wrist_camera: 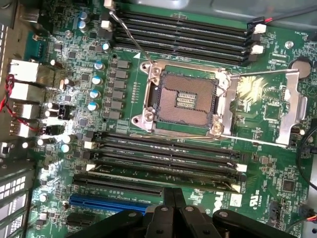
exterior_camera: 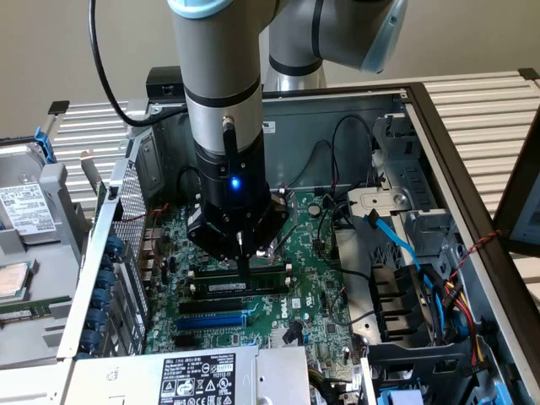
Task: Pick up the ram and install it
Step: 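Press down the ram until it locks into place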
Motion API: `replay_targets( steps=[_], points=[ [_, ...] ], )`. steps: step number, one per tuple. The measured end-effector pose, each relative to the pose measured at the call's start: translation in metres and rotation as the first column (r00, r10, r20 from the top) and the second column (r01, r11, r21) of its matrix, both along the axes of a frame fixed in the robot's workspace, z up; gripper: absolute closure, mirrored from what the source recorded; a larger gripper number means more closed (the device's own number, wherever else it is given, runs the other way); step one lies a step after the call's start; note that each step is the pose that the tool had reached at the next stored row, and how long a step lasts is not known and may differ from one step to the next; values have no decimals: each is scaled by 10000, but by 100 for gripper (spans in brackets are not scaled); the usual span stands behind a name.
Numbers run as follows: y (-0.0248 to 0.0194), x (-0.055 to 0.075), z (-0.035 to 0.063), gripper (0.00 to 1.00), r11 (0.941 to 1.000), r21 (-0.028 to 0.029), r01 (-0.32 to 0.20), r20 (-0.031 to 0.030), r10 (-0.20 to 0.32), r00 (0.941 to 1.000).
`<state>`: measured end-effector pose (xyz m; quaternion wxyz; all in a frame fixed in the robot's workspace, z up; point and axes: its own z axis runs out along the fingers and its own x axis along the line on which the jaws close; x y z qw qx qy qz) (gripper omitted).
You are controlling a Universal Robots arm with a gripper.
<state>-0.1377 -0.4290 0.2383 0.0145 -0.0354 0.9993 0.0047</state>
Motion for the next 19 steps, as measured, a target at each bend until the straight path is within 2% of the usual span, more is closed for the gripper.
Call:
replay_targets(
  steps=[3,7,13,19],
  points=[
    [0,0,-3,88,9991,-10,428,0,-428,9991],
    [0,0,-8,88,9948,-23,1019,1,-1019,9948],
    [0,0,-12,88,9819,-33,1892,2,-1892,9819],
    [0,0,-12,88,9812,-33,1931,3,-1931,9812]
  ],
)
